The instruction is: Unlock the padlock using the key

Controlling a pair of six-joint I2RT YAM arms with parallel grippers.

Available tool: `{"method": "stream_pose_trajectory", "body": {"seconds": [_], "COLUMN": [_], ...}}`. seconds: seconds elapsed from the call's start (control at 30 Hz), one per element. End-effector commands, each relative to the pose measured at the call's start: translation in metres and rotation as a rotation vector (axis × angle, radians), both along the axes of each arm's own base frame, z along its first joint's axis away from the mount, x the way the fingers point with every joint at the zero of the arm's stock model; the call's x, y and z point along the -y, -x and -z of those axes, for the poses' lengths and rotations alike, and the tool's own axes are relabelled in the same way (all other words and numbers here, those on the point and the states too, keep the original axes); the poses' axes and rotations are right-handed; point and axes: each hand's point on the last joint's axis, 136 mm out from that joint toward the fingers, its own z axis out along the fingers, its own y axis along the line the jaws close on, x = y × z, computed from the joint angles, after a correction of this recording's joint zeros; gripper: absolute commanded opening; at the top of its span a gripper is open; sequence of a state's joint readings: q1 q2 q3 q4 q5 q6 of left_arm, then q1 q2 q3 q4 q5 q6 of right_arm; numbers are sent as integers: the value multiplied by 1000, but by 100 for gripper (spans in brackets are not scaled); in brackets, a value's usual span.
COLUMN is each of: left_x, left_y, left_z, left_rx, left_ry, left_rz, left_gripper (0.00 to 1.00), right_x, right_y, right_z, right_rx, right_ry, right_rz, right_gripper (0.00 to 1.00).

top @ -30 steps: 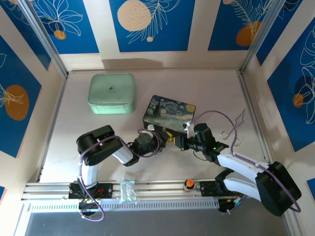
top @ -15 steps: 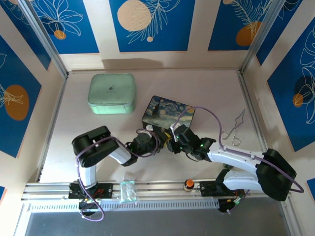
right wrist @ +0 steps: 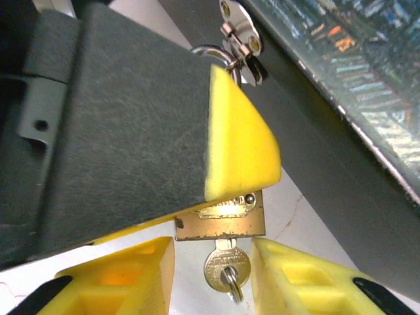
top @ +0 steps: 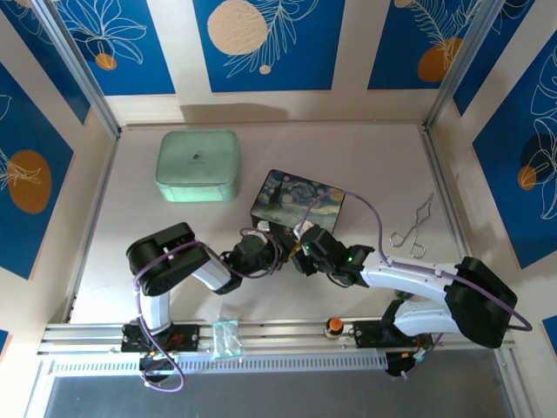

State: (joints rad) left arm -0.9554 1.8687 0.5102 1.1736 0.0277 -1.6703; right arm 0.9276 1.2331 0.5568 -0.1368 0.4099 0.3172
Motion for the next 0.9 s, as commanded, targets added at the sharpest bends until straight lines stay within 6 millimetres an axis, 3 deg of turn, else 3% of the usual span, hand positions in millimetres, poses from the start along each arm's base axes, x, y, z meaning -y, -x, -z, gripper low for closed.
{"method": "stream_pose_trajectory", "body": {"seconds": [0.0,0.1,0.2,0.37,0.67,0.87], "left_x": [6,8,8,9,10,7], "left_y": [-1,-1,0,2,8,9], "left_z": [-26,-29,-27,-24,-15,-12], "left_rx": [50,50,46,34,18,16], "left_ry": [76,85,77,80,73,81], "left_rz": [28,35,38,50,79,74], "left_gripper": [0,0,0,0,0,0], "right_x": [-1,-5,-8,-17,-27,-14], "right_y": [-4,-9,-15,-16,-4,-3], "right_z": [-3,-5,-9,-14,-28,-28], "right_rx": [33,67,92,74,-155,-278], "right_ry": [14,22,4,-81,-436,-549], "right_rz": [-10,-21,-17,-57,-102,-34], "right_gripper": [36,33,22,14,8,8]}}
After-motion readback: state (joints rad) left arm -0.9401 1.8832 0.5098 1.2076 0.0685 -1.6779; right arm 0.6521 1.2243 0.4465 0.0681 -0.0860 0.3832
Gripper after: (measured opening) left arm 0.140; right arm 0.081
